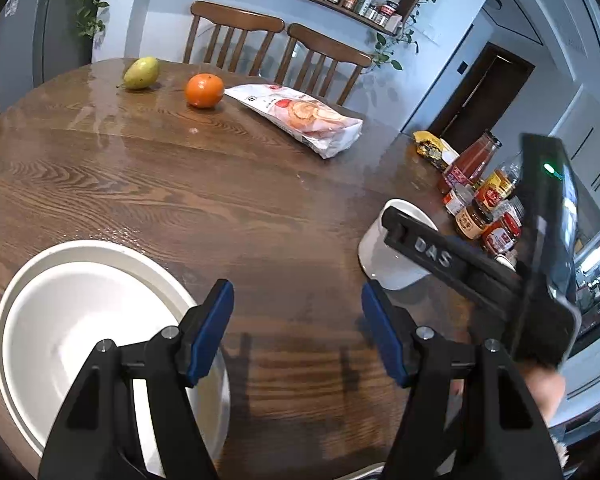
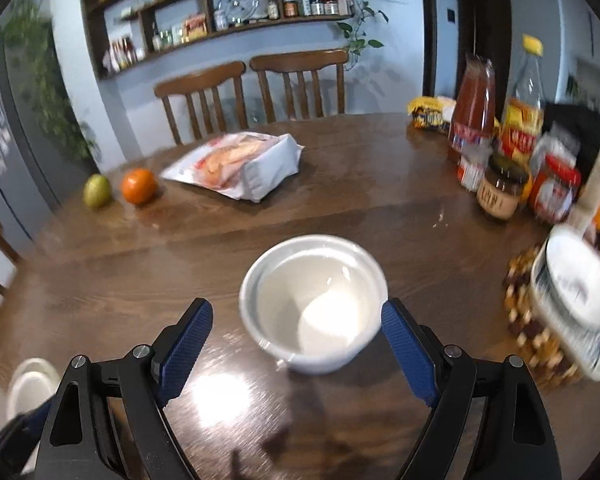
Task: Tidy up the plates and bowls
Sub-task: 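Move the right tool to the small white cup and grasp its rim, then lift the small white cup off the table with the right tool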
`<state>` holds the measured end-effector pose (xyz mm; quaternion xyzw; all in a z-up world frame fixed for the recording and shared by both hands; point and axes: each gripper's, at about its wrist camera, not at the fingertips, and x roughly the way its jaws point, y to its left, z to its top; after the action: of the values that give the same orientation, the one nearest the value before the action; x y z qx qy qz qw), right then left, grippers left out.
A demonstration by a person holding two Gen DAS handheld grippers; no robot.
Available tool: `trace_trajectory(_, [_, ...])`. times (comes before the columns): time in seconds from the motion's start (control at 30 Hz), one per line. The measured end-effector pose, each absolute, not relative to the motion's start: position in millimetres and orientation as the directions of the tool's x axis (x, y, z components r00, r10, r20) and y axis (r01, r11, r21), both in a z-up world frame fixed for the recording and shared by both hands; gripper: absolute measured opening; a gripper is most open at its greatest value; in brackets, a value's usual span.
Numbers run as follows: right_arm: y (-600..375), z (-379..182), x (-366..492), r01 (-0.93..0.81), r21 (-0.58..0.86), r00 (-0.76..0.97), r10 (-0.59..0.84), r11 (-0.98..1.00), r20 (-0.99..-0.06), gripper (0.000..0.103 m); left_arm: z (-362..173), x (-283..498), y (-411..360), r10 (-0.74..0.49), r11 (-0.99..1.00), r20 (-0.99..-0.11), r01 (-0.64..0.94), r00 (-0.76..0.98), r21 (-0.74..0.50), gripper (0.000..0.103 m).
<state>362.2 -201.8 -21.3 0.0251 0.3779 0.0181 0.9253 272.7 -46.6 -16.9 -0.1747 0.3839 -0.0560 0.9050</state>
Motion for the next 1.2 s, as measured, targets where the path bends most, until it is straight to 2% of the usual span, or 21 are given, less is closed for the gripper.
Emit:
trace_trajectory(0.27, [-202, -29, 381, -0.013, -0.016, 0.711, -0.002, 1.0, -0.703, 0.087, -21, 276, -48, -0.234, 0.935, -0.686, -0.033, 0.689, -0.353, 0.066])
trace_trajectory(0.47, [-212, -39, 388, -0.03, 0.073, 0.679, 0.074, 0.997, -0.731, 0.087, -22, 276, -50, -0.237, 0.938, -0.689, -0.025, 0.685, -0.347, 0.066])
trace_trajectory(0.77, [-210, -43, 389, -0.046, 0.087, 0.693, 0.095, 0.995, -0.715, 0.086, -21, 277, -50, -0.237, 0.937, -0.69, -0.026, 0.684, -0.348, 0.066])
trace_trajectory(0.93, [-209, -41, 381, -0.132, 0.096, 0.646, 0.159, 0.987, -0.747, 0.086, -18, 274, -42, -0.22, 0.929, -0.672, -0.058, 0.707, -0.365, 0.066])
trace_trajectory(1.07, [-218, -39, 370, -0.173, 0.186, 0.59, 0.253, 0.967, -0.767, 0.086, -16, 273, -40, -0.233, 0.923, -0.668, -0.055, 0.707, -0.381, 0.066])
trace_trajectory(1.2, [-211, -40, 361, -0.21, 0.167, 0.564, 0.259, 0.963, -0.784, 0.086, -12, 270, -39, -0.222, 0.925, -0.659, -0.058, 0.718, -0.375, 0.066])
